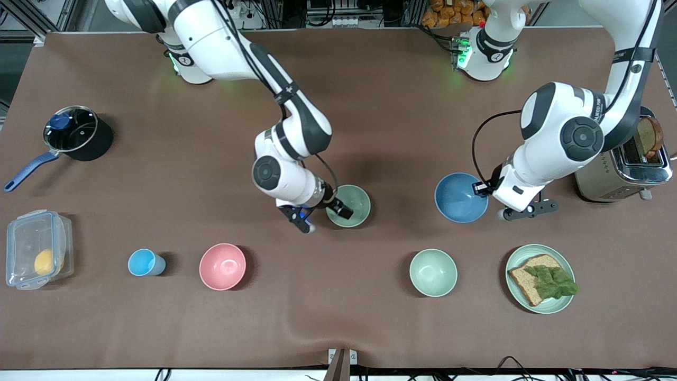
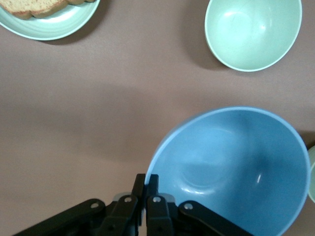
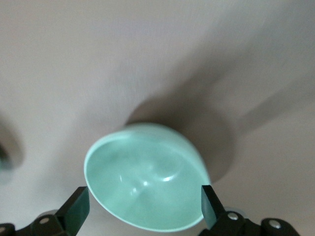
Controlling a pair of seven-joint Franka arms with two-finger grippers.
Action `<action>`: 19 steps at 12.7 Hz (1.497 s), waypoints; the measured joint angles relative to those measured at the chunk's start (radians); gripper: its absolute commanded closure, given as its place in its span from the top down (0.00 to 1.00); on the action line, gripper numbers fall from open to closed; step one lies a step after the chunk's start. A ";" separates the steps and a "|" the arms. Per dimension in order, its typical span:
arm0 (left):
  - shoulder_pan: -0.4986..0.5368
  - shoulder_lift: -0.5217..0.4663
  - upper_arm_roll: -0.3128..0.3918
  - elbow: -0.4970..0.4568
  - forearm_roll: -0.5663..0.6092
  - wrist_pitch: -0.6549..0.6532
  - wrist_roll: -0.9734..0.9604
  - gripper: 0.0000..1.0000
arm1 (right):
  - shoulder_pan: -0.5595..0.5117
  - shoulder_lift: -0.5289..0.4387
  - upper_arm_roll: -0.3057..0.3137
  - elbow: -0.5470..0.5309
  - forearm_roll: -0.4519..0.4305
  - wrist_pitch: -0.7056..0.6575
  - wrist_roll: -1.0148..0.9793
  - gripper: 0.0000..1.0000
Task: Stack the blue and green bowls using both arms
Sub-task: 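Carry the blue bowl with the left gripper toward the green bowl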
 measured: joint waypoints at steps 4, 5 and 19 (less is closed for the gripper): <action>-0.047 0.032 -0.002 0.000 0.000 0.010 -0.045 0.00 | -0.077 0.002 -0.001 0.002 0.020 -0.052 0.012 1.00; -0.058 0.047 -0.002 0.000 0.000 0.024 -0.054 0.00 | -0.093 0.005 -0.001 0.001 0.052 -0.052 0.020 1.00; -0.297 0.262 -0.006 0.068 0.000 0.247 -0.484 0.00 | -0.044 0.092 0.009 0.000 0.086 0.090 0.046 1.00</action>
